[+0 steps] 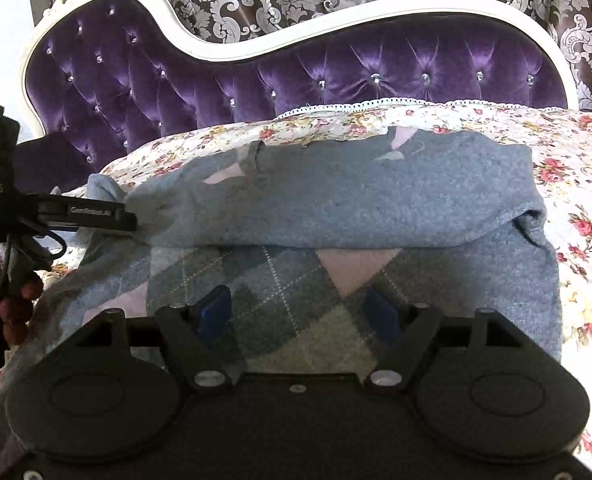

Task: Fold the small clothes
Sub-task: 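Lay the folded sleeve flat and open the right gripper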

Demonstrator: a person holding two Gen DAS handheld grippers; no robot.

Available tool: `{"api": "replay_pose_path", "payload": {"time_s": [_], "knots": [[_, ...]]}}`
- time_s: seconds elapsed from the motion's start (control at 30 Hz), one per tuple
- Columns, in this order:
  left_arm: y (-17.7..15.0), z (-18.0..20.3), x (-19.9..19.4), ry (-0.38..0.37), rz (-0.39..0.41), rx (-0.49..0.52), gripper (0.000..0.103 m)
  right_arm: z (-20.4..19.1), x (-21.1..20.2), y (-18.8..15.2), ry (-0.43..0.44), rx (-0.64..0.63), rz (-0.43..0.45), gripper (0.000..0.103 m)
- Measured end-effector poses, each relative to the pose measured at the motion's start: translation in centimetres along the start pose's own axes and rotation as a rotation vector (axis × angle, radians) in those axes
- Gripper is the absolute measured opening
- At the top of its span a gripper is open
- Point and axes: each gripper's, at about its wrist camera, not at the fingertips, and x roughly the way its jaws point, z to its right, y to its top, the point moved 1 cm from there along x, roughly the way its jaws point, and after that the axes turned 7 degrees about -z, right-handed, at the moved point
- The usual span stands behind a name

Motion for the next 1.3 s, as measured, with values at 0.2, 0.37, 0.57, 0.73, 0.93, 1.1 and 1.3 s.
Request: {"api": "replay_pose_path", "payload": {"time_s": [0.2,0.37,0.57,0.73,0.93,1.1,1.3], "knots": [[0.1,2.1,-0.6,-0.036,0.026,0.09,0.091,1.0,-0.7,0.7,-0.001,0.026,0.021,0.077],[-0.4,3.1,1.2,-0.054,-0.032,0.118,0.091,3.4,-0.4,2.4,-0.034,0.012,0.032,0.078],[-1.0,2.1,1.4,-0.092,-0.033,0.081,0.093,9.4,-0.3,3.2,-0.185,0.157,0.035,0.076],[-1.4,1.8,1.7,-0.102,-0.035,0.047,0.098,10.5,-2.1,3.1,-0.216,0.208,0.05,0.079],[-2.0,0.8,2.3,-0.145,-0.044,-0.037,0.103,8.7,-2.9,5.4,-0.226,0.105,0.125,0.089],[-2.1,1.0,2.3,-0.142,-0.031,-0.01,0.103,10.0,0.4,8.5,-0.241,0.087,0.099,0.088],[-2.4,1.1,2.4,-0.138,-0.022,-0.006,0.103,15.8,2.7,9.8,-0.207,0.286,0.023,0.063]]}}
